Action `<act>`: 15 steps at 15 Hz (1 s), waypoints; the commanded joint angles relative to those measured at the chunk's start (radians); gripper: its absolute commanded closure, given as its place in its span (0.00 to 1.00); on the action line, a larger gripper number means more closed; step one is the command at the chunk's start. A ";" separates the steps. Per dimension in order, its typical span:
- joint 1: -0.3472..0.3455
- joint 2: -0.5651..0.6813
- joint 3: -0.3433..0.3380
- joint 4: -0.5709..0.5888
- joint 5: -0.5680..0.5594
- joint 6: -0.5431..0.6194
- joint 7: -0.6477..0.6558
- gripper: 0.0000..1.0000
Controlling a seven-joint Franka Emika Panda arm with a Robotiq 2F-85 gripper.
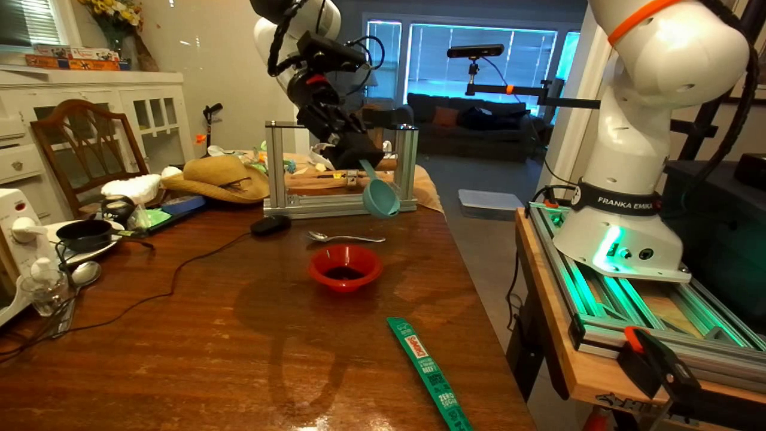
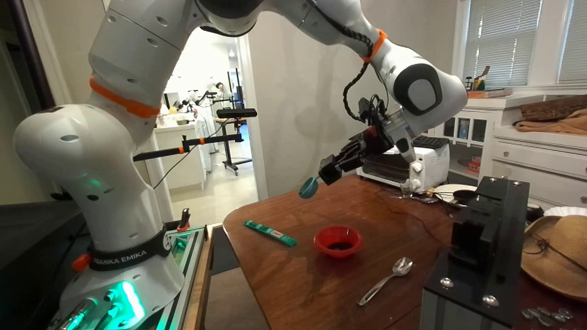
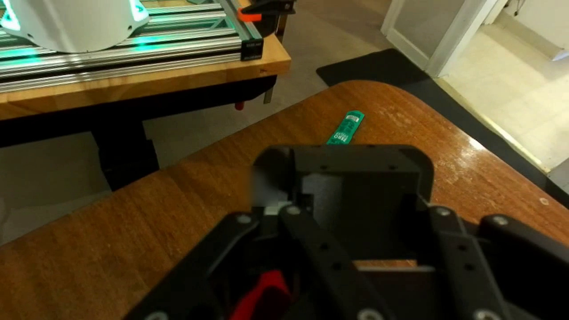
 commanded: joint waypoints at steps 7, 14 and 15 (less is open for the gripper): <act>-0.040 0.112 -0.027 0.206 0.093 -0.234 0.059 0.77; -0.066 0.152 -0.031 0.285 0.206 -0.289 0.084 0.77; -0.058 0.158 -0.031 0.289 0.213 -0.295 0.085 0.77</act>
